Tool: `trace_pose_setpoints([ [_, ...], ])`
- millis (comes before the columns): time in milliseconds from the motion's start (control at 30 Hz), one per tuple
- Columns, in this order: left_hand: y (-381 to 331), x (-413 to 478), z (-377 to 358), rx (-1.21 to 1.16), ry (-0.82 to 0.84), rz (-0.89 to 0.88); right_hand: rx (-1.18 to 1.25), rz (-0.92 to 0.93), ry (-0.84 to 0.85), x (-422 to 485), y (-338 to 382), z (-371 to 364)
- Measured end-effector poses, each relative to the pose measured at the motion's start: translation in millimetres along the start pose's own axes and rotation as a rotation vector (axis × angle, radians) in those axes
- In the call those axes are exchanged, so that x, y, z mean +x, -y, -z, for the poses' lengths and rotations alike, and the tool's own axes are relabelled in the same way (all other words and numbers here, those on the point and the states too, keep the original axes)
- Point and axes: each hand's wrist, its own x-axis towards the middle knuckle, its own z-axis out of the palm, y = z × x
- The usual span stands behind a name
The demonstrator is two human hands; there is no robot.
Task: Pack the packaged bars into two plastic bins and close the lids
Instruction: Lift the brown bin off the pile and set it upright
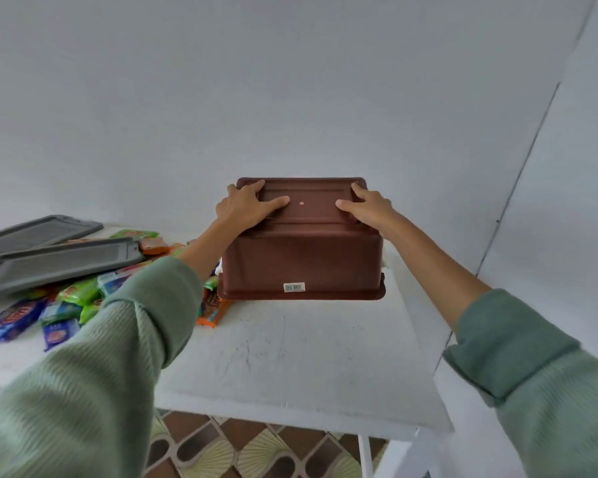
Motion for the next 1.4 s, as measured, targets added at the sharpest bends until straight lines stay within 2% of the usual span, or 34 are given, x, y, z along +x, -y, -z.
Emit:
trace_pose_setpoints([
  [267,4.1,-48.2,-46.4,0.074,0.213,-0.009,-0.005,-0.123,0.085,-57.3,-58.2,-9.6],
  [500,16.0,-75.1,-68.6,0.122,0.323,-0.022,-0.049,-0.179,0.156,-78.8,-88.0,-28.0],
  [700,23.9,-75.1,-70.0,0.179,0.333,-0.035,-0.032,-0.21,0.187,-77.1,-99.4,-40.2],
  [900,27.1,-59.3,-74.0,0.053,0.308,0.033,0.031,-0.195,0.169,-56.7,-93.1,-29.9],
  [1100,32.2,-28.7,-82.6,0.002,0.378,0.092,0.08,-0.253,0.138,-31.3,-93.6,-34.7],
  [1400,31.8,-22.7,-90.7,-0.067,0.329,0.057,0.059,-0.277,0.05,-24.5,-106.1,-51.1],
])
